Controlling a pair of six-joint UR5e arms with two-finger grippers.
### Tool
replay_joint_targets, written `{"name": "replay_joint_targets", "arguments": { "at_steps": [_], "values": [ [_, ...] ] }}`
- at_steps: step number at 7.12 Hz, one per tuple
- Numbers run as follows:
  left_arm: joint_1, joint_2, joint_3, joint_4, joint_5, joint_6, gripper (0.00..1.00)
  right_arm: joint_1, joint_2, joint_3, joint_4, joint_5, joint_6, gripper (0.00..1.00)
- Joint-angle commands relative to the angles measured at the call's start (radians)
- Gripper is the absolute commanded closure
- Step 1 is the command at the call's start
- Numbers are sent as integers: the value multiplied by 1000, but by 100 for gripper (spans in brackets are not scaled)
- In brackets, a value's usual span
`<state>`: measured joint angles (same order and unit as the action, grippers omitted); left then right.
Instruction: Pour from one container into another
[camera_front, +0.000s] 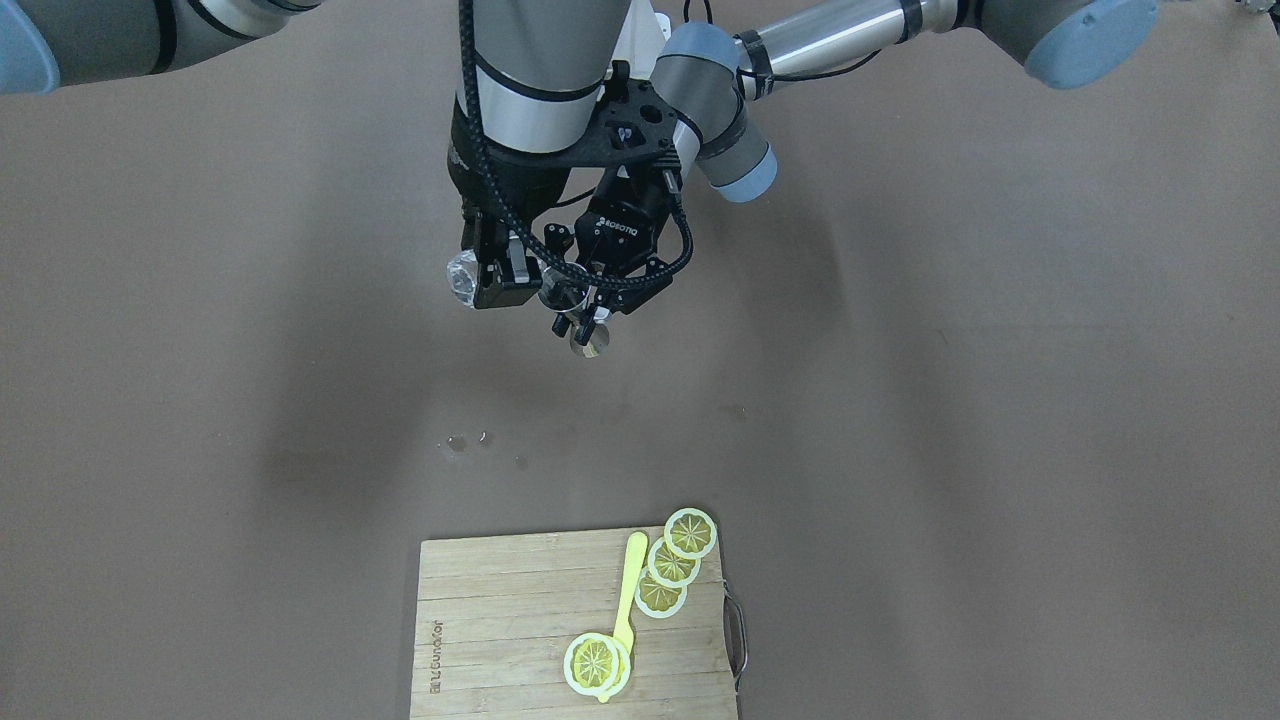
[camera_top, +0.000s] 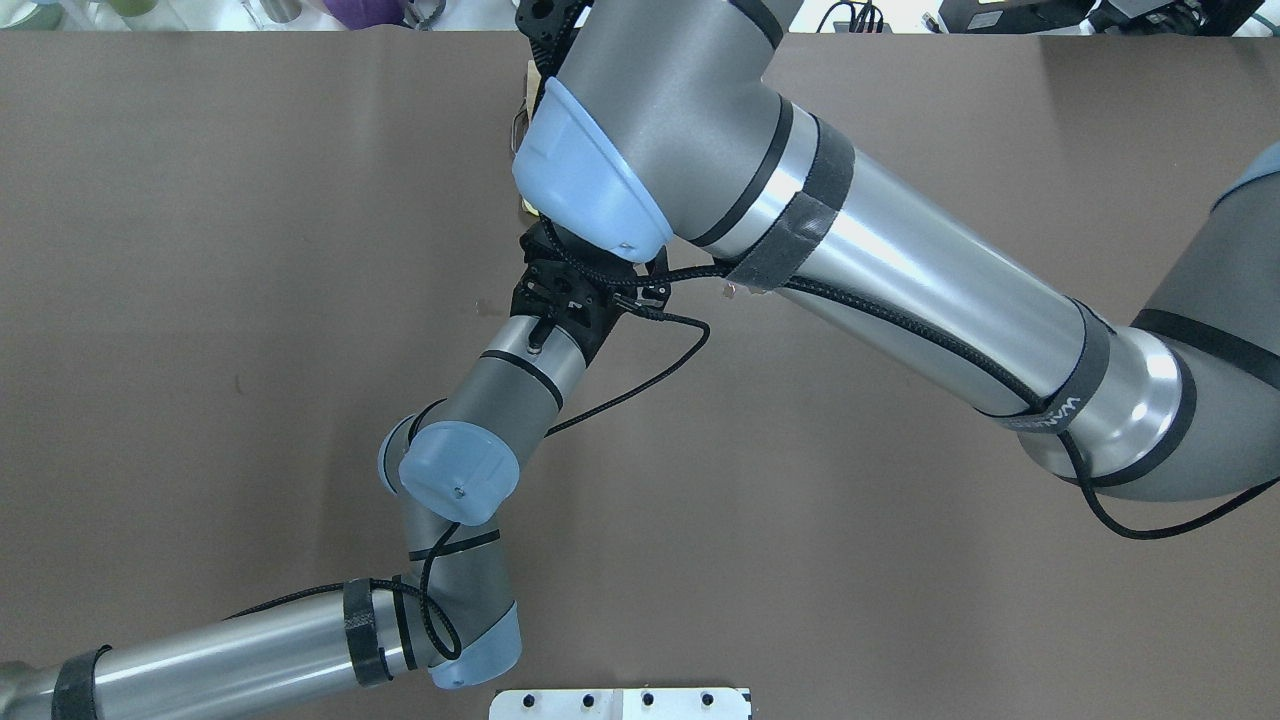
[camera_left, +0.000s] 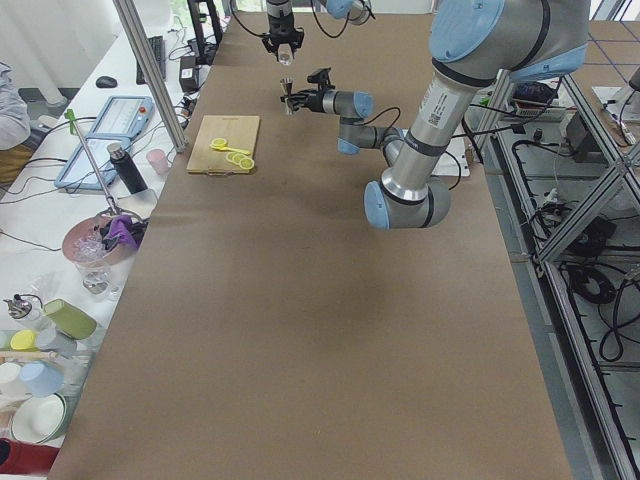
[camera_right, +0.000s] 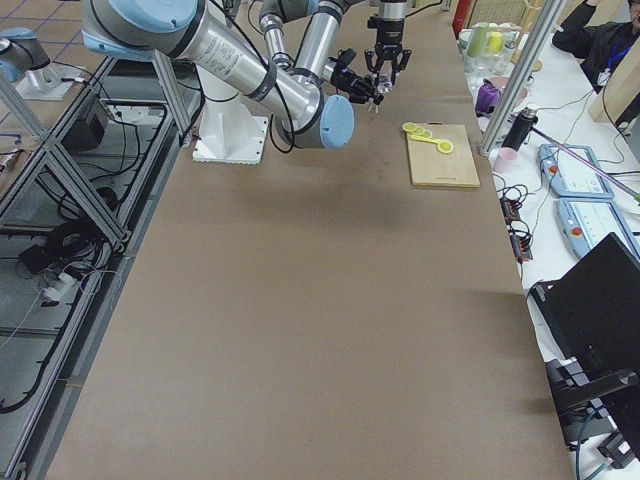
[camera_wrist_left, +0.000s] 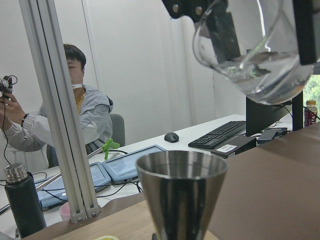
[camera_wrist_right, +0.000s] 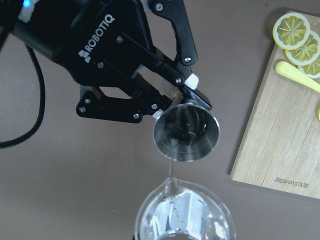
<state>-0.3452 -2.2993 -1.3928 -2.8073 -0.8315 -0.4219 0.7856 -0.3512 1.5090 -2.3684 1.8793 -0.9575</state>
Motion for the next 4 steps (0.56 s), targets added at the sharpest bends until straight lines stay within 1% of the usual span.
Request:
{"name": "replay_joint_targets", "arguments": {
  "at_steps": [1, 4],
  "values": [
    [0, 0, 0, 0, 0, 0, 100, -14, 23, -50, 0, -35, -19, 100],
    [0, 0, 0, -1, 2, 0, 100, -22, 47, -93, 0, -48, -29, 100]
  ]
}}
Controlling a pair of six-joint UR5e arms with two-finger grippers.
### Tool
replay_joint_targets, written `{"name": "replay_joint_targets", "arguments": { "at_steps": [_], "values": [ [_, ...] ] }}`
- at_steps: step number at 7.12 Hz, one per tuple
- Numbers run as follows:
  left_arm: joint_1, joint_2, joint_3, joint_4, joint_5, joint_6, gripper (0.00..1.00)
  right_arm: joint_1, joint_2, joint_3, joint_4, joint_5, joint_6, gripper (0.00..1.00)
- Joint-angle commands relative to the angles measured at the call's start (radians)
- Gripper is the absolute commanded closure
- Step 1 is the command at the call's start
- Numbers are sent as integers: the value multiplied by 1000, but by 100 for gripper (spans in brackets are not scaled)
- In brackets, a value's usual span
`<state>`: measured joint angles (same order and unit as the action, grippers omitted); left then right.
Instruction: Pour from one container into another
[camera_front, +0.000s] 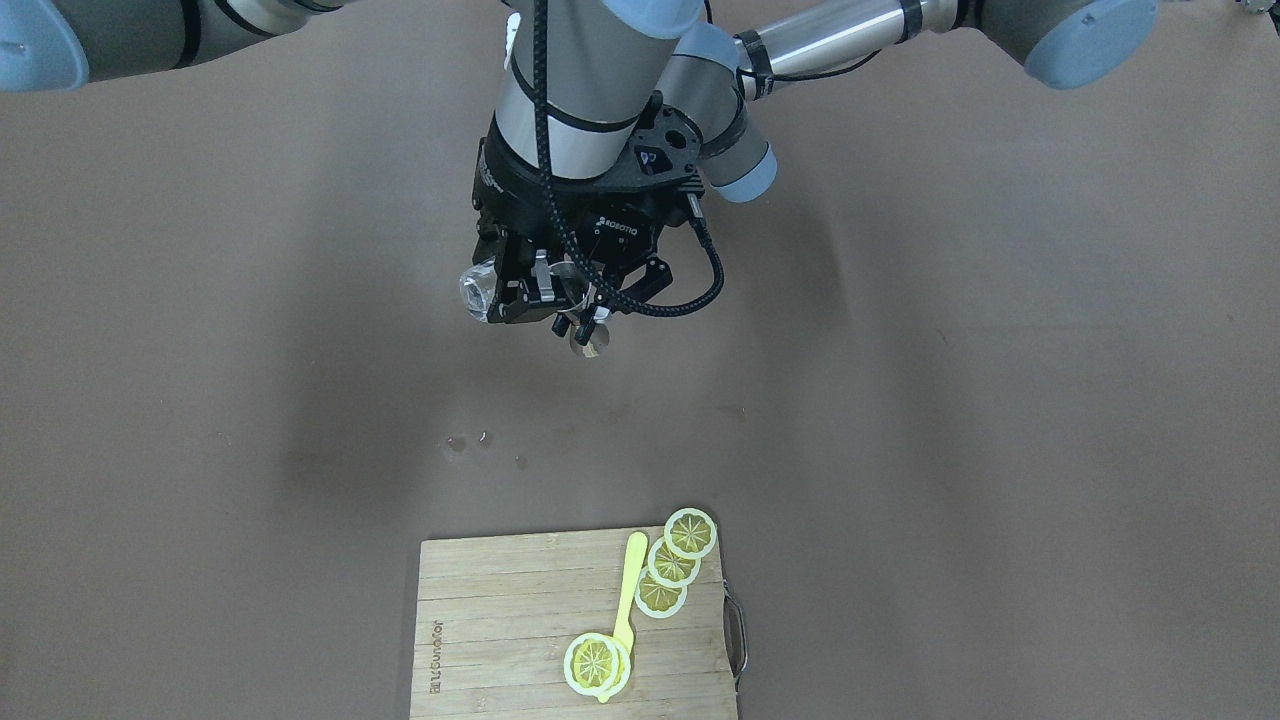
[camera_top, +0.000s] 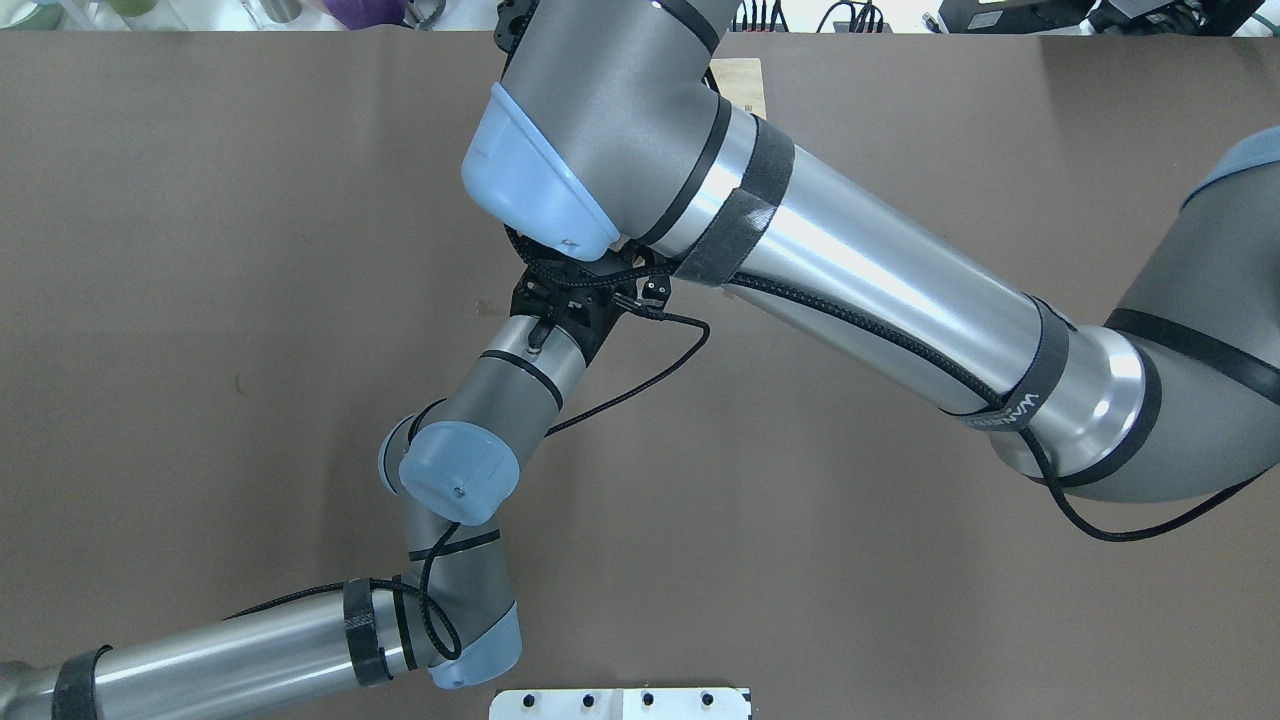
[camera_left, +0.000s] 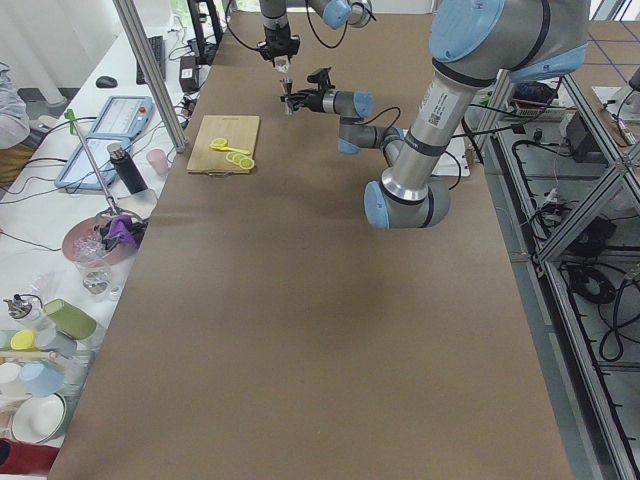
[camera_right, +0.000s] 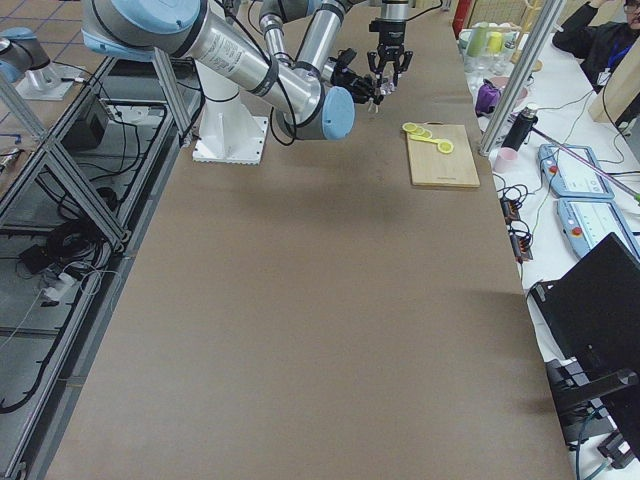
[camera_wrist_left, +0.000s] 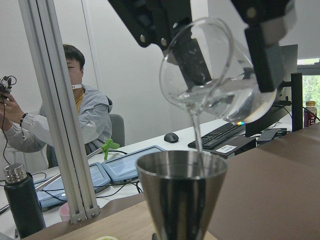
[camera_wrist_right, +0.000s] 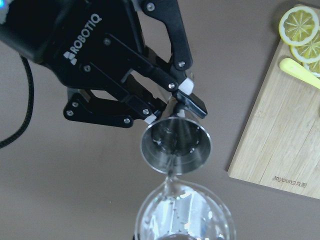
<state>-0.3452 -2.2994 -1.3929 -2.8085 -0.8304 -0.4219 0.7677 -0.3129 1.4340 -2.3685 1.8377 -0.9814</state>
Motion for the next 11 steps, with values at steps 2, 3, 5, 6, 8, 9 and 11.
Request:
{"name": "replay_joint_targets", "arguments": {
  "at_steps": [2, 3, 5, 6, 8, 9, 11],
  "values": [
    [0, 2, 0, 0, 4, 0, 100, -5, 11, -20, 2, -9, -11, 100],
    [0, 2, -1, 1, 4, 2, 100, -2, 9, -18, 6, -2, -22, 100],
    [-2, 2, 0, 1, 5, 2, 100, 5, -6, -7, 30, 53, -37, 100],
    [-2, 2, 0, 0, 5, 2, 100, 13, -17, -3, 91, 101, -37, 100],
    [-3, 2, 0, 0, 5, 2, 100, 54, -82, 60, 167, 193, -39, 100],
    [-5, 2, 0, 0, 5, 2, 100, 85, -101, 86, 172, 230, -39, 100],
    [-9, 2, 0, 0, 5, 2, 100, 161, -179, 159, 193, 303, -42, 100]
  ]
}}
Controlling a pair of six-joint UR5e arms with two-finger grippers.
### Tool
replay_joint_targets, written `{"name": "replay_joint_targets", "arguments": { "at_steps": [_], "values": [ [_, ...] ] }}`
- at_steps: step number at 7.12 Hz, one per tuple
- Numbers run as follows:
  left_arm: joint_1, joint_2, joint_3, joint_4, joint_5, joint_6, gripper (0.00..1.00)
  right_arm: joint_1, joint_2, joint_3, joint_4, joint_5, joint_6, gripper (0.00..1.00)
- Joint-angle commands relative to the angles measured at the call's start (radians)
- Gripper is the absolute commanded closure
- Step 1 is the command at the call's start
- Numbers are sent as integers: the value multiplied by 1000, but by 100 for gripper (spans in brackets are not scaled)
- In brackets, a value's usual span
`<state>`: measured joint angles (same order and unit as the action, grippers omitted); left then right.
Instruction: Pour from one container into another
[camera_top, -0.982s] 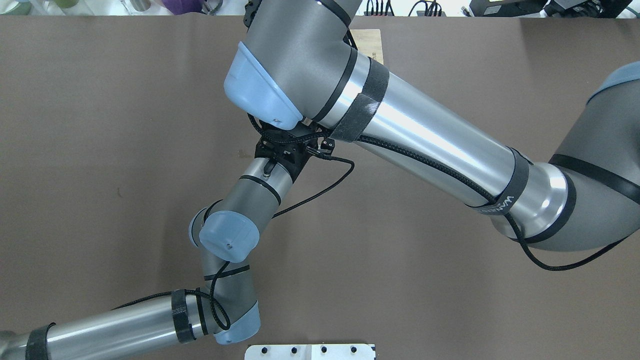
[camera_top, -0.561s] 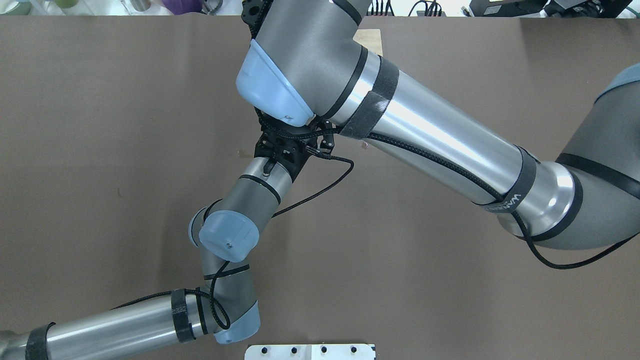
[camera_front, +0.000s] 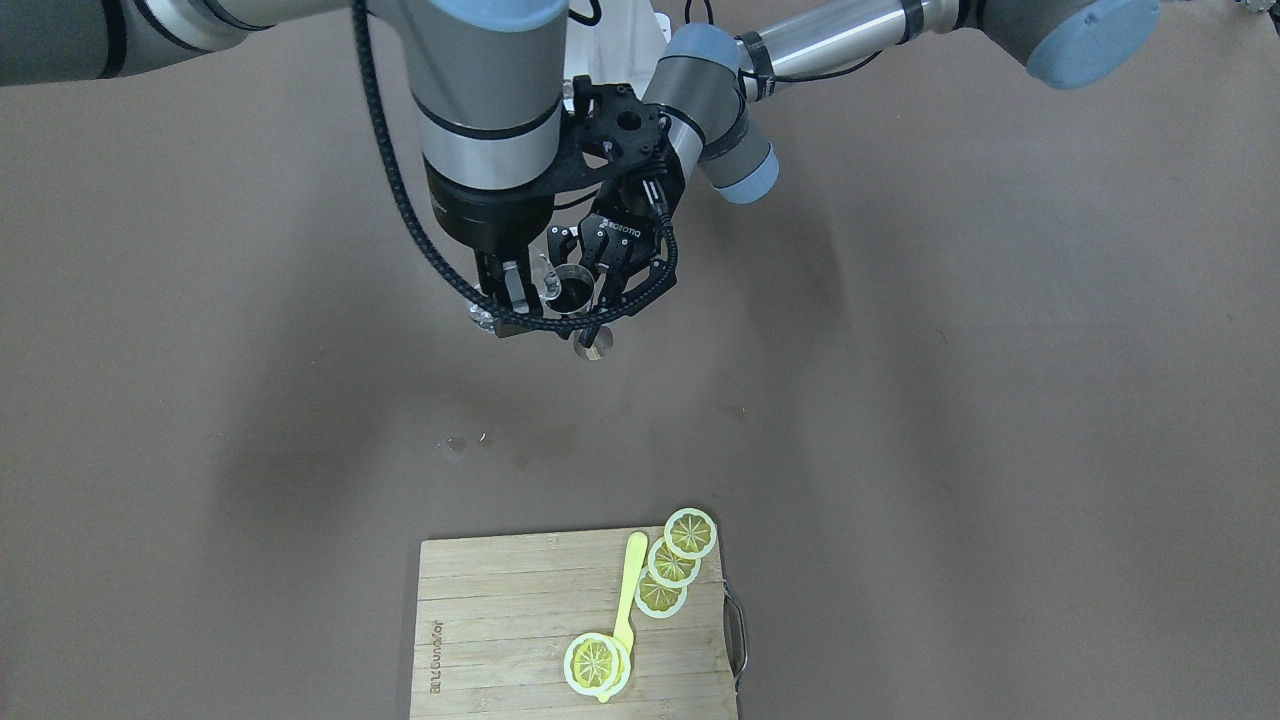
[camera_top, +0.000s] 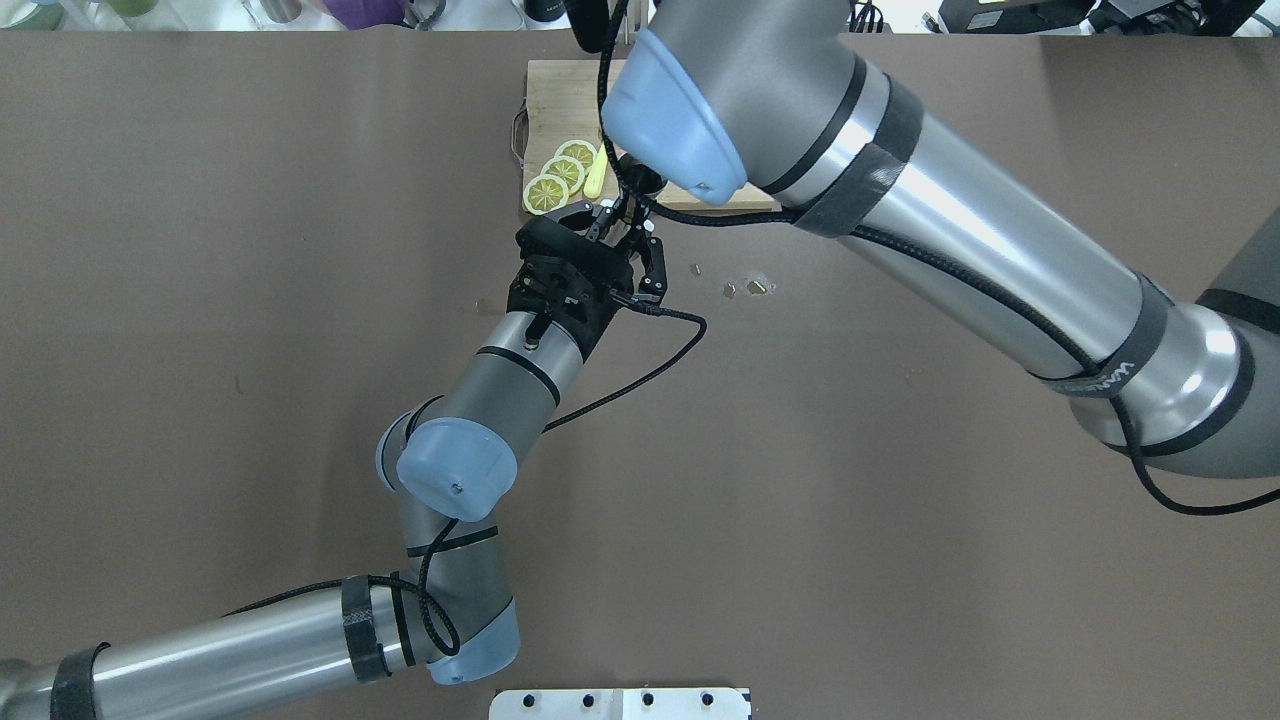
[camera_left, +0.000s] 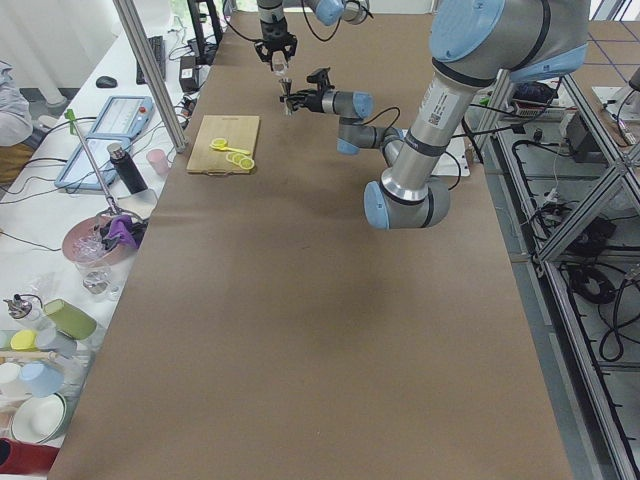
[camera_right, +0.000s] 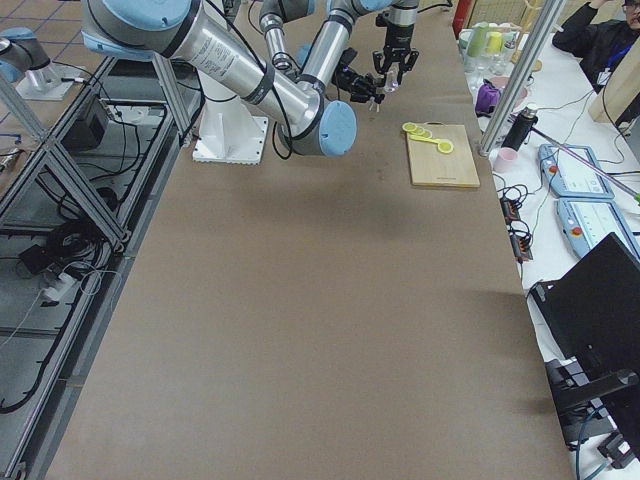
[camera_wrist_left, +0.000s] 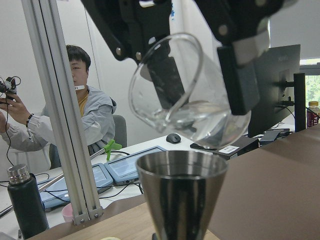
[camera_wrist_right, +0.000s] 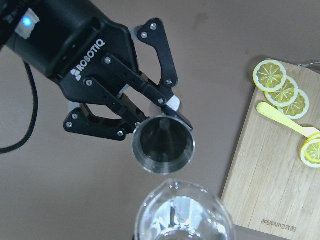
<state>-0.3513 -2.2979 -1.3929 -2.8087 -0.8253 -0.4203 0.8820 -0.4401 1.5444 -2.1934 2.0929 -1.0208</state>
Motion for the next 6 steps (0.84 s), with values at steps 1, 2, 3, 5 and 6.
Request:
{"name": "replay_joint_targets", "arguments": {
  "at_steps": [1, 2, 3, 5, 6],
  "values": [
    [-3, 0, 0, 0, 0, 0, 100, 96, -115, 95, 73, 114, -2, 100],
    [-3, 0, -2, -11, 0, 0, 100, 164, -179, 117, 127, 203, -4, 100],
    [-15, 2, -2, -11, -2, 0, 100, 208, -254, 131, 198, 296, -4, 100],
    [-34, 40, -14, -21, -2, 2, 100, 222, -461, 202, 397, 347, 7, 100],
    [-38, 98, -32, -87, -2, 2, 100, 238, -551, 207, 516, 389, 34, 100]
  ]
}}
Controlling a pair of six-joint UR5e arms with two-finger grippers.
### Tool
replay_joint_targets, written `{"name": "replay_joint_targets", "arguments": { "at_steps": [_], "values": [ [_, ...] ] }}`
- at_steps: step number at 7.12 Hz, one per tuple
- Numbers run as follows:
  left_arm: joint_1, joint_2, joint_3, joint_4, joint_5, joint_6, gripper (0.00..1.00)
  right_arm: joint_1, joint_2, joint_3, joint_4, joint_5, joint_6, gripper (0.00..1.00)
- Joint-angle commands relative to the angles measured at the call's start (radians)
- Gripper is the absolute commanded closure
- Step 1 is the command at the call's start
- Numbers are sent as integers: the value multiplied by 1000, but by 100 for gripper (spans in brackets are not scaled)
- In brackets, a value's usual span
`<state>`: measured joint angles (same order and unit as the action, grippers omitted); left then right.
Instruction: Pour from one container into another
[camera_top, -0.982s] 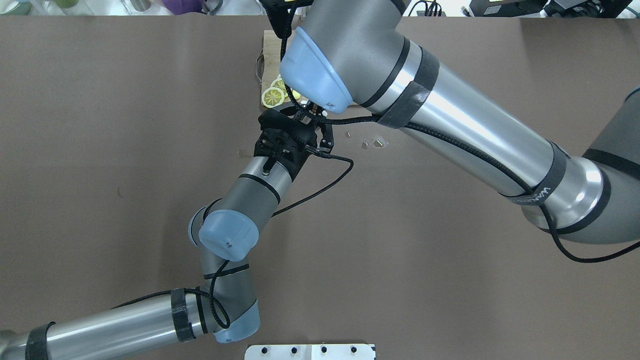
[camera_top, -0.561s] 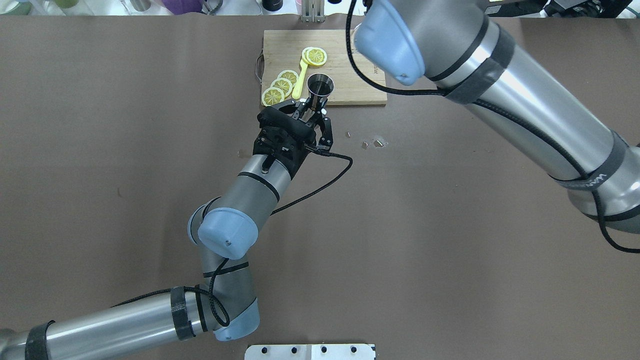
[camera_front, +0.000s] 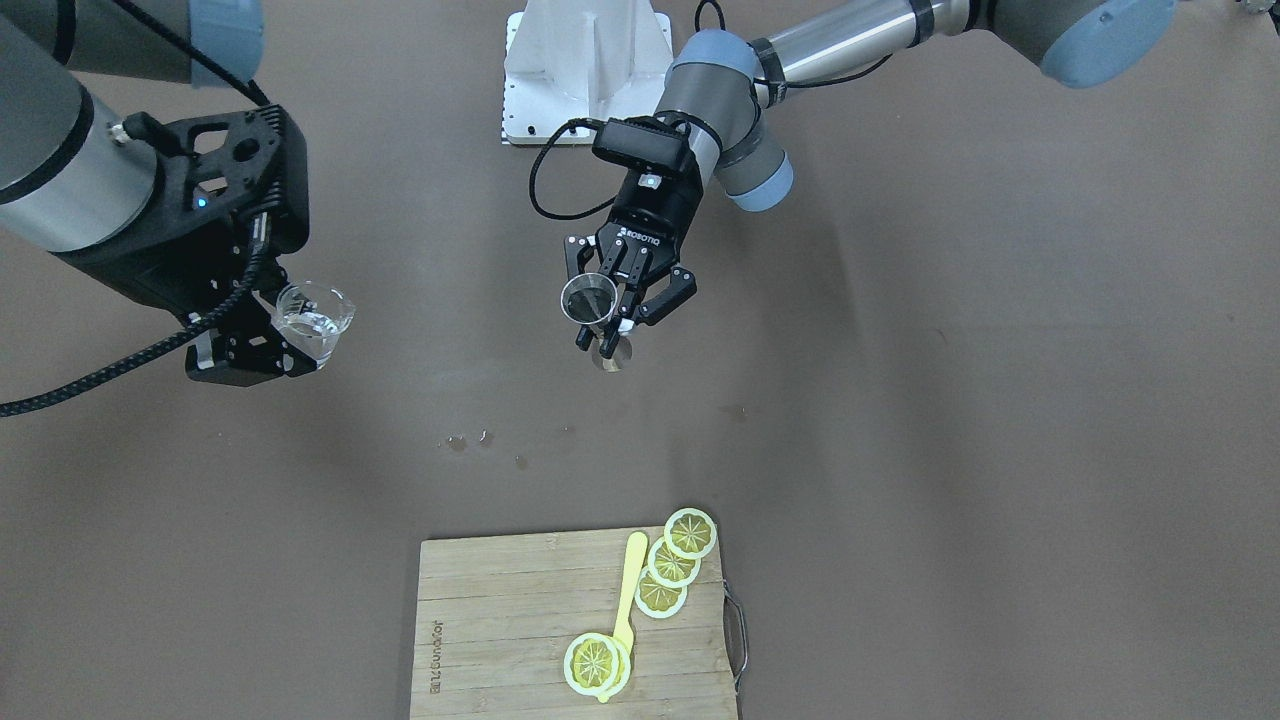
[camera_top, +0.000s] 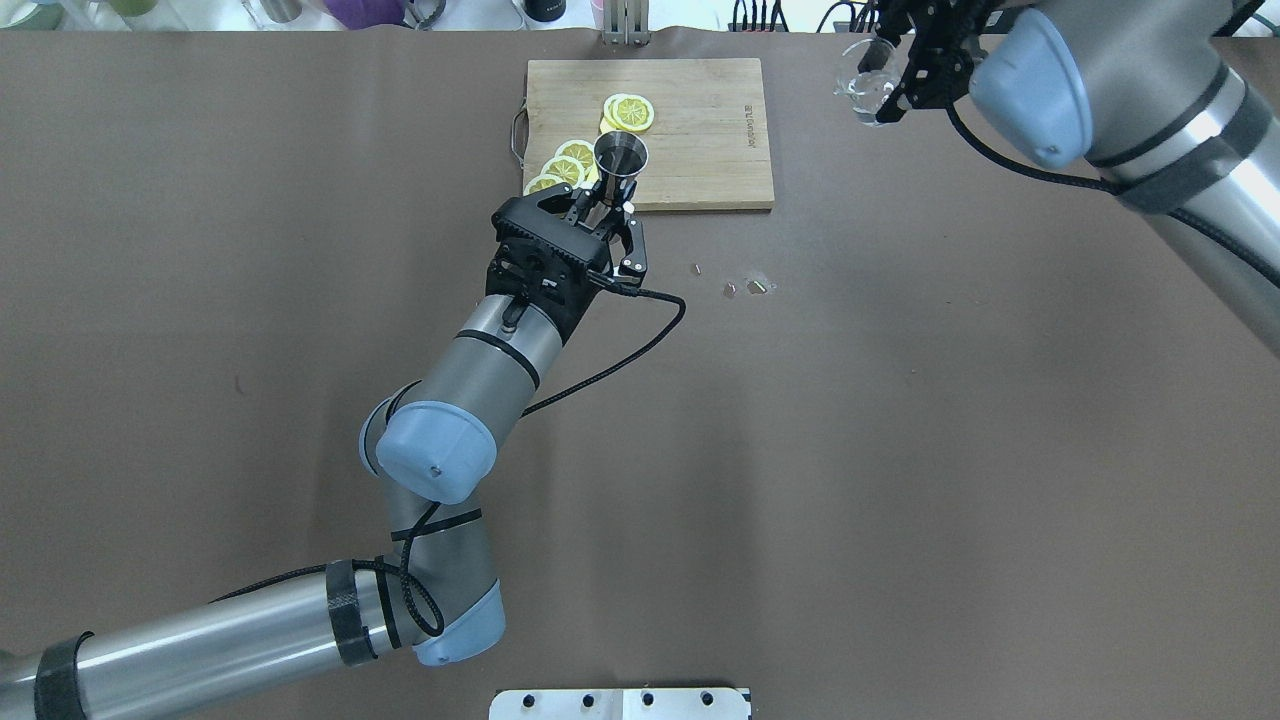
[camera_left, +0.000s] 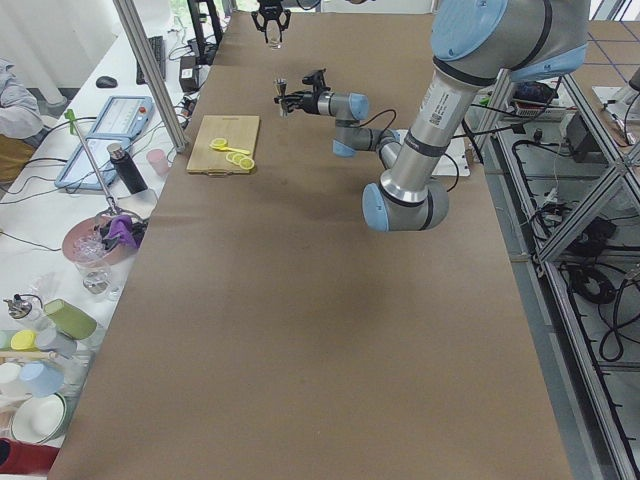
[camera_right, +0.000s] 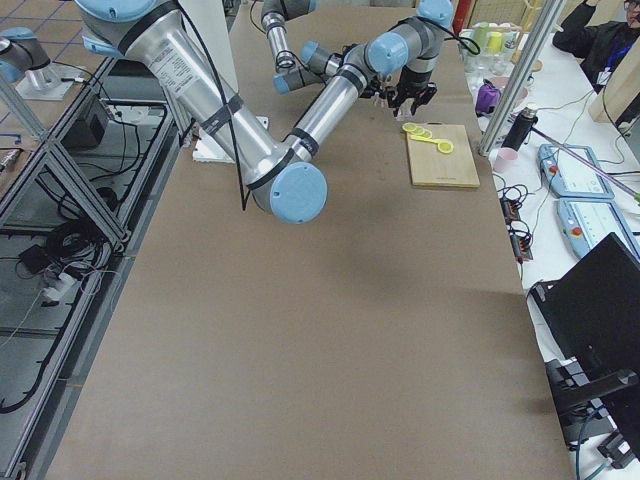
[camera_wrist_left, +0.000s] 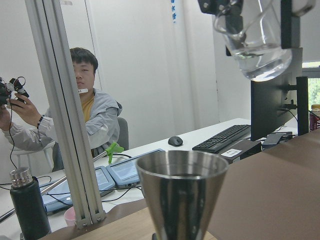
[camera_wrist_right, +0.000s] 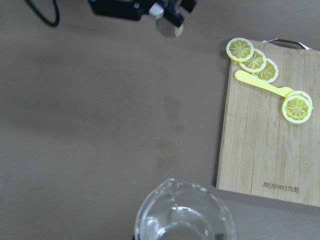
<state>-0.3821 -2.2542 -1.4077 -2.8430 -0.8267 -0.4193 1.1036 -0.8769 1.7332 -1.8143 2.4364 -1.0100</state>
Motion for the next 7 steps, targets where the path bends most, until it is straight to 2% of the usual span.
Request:
{"name": "replay_joint_targets", "arguments": {
  "at_steps": [1, 2, 3, 5, 6, 7],
  "values": [
    [-11, 114, -49, -118, 0, 25, 100, 24, -201, 17, 268, 68, 48, 100],
    [-11, 178, -133, -169, -3, 148, 100, 28, -264, 8, 365, 73, 54, 100],
    [-8, 226, -172, -197, 3, 184, 100, 29, -316, -4, 439, 79, 56, 100],
    [-8, 333, -185, -315, 117, 188, 100, 44, -379, -99, 644, 95, 70, 100],
    [-8, 413, -185, -411, 127, 189, 100, 45, -387, -159, 737, 96, 83, 100],
    [-8, 483, -179, -441, 121, 189, 100, 47, -389, -197, 795, 99, 90, 100]
  ]
}}
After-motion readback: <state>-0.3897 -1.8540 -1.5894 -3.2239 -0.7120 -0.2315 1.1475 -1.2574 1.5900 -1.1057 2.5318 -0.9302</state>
